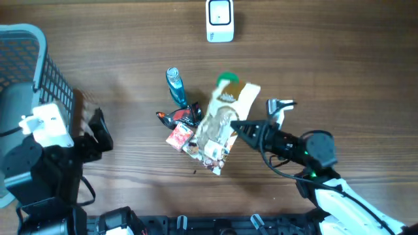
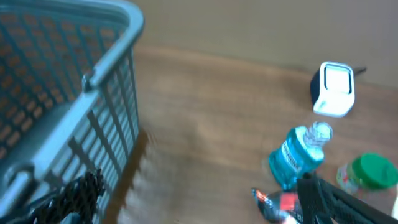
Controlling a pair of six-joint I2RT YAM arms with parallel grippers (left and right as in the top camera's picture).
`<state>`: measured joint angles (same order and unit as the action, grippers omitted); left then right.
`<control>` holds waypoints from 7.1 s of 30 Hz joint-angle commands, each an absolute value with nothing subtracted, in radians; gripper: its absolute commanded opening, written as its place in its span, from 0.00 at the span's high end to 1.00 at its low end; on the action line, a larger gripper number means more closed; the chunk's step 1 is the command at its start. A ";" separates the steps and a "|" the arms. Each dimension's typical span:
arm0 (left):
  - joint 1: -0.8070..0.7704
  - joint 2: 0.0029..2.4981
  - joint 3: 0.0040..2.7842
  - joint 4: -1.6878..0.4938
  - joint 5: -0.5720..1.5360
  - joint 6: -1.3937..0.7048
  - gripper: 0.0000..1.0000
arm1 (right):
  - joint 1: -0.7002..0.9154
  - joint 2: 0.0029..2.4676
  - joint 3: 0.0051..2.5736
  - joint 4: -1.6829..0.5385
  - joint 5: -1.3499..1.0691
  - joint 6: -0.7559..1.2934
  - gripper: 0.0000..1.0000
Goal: Scan the item barcode
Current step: 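Carry the bag up toward the white barcode scanner, then hold the bag's label in front of the scanner with the right gripper, then carry the bag to the right table edge and release it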
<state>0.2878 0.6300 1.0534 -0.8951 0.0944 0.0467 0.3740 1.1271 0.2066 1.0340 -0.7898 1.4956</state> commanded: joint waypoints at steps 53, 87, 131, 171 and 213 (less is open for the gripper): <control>0.284 0.630 1.052 -1.146 0.099 0.037 0.00 | 0.170 1.706 1.456 -0.429 -0.136 0.506 0.08; 0.284 0.630 1.052 -1.146 0.099 0.037 0.00 | 0.163 2.238 1.511 -0.268 -0.182 0.212 0.00; 0.284 0.630 1.052 -1.146 0.099 0.037 0.00 | 0.197 2.135 1.511 0.340 -0.322 0.564 0.95; 0.284 0.630 1.052 -1.146 0.099 0.037 0.00 | 0.303 2.540 1.921 0.512 -0.035 0.906 0.95; 0.284 0.630 1.052 -1.146 0.099 0.037 0.00 | -0.544 1.707 1.535 -0.957 0.422 0.735 0.95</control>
<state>0.2878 0.6312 1.0523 -1.1488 0.0944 0.0467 -0.5079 1.6798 1.5787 -1.0080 0.3950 0.7174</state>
